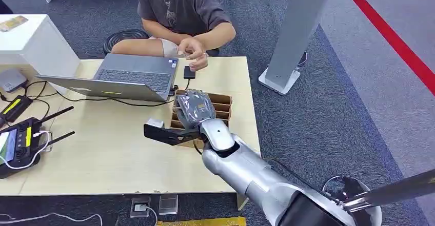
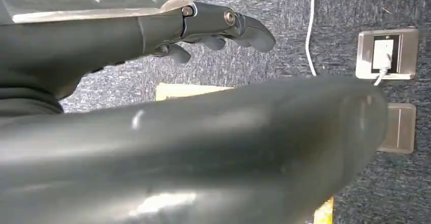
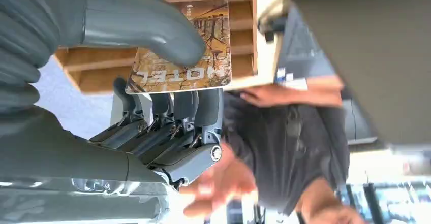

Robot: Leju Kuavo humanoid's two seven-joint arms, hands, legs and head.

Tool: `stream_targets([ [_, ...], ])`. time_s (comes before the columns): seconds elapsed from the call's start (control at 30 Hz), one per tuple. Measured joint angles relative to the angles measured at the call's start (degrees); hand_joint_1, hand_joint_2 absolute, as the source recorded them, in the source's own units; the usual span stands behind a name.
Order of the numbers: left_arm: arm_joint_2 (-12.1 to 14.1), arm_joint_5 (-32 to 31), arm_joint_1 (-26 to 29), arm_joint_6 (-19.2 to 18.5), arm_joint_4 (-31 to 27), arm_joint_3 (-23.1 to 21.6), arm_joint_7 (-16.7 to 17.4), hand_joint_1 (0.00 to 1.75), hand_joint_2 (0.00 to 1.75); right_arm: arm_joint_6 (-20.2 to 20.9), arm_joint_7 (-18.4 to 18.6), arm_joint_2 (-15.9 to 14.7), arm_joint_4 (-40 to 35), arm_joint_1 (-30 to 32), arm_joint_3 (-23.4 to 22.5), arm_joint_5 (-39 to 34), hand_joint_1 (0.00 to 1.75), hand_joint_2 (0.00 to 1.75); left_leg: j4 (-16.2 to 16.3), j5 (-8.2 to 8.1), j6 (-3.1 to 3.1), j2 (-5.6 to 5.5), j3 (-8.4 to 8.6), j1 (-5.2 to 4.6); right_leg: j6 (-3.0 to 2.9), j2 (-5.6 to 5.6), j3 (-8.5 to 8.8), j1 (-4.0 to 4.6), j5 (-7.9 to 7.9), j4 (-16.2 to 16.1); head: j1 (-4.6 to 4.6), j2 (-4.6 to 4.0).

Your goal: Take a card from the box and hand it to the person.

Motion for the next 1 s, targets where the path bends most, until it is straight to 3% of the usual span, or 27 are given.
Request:
stream_targets([
  [0.23, 0.02, 0.29, 0.23, 0.24, 0.00, 0.02, -1.42, 0.00, 0.00, -2.36, 0.37, -3.28, -8.69, -0.35, -4.09, -1.05, 1.38, 1.75, 0.00, 0.00, 0.00, 0.00, 0.01, 0.00, 0.00, 0.00, -0.01, 0.00, 0.00, 0.00, 0.02, 0.00],
  [0.5, 0.00, -0.35, 0.28, -0.26, 0.00, 0.02, -2.78, 0.00, 0.00, -9.34, 0.09, -6.71, -13.78, -2.15, -9.03, 2.67, 1.36, 1.75, 0.00, 0.00, 0.00, 0.00, 0.00, 0.00, 0.00, 0.00, -0.01, 0.00, 0.00, 0.00, -0.02, 0.00],
  [0.6, 0.00, -0.70, 0.29, -0.50, 0.00, 0.02, -2.91, 0.00, 0.00, -10.73, -0.09, -7.56, -13.75, -3.47, -10.27, 4.83, 1.45, 1.75, 0.00, 0.00, 0.00, -0.01, -0.01, 0.00, 0.00, 0.00, -0.01, 0.00, 0.00, 0.00, -0.04, 0.00],
  [0.8, -0.24, -0.70, 0.25, -0.33, 0.00, 0.02, -3.04, 0.00, 0.00, -12.85, -1.44, -7.98, -9.66, -7.26, -11.17, 7.26, 1.34, 1.75, 0.00, 0.00, 0.00, -0.01, -0.03, 0.00, 0.00, -0.01, -0.01, 0.00, 0.00, 0.00, 0.00, 0.00],
  [1.0, -0.31, -0.35, 0.23, 0.09, 0.00, 0.02, -2.60, 0.00, 0.00, -13.51, -2.25, -6.97, -4.72, -8.57, -11.35, 7.78, 1.34, 1.75, 0.00, 0.00, 0.00, -0.02, -0.06, 0.00, 0.00, -0.01, -0.02, 0.00, 0.00, 0.00, -0.02, 0.00],
])
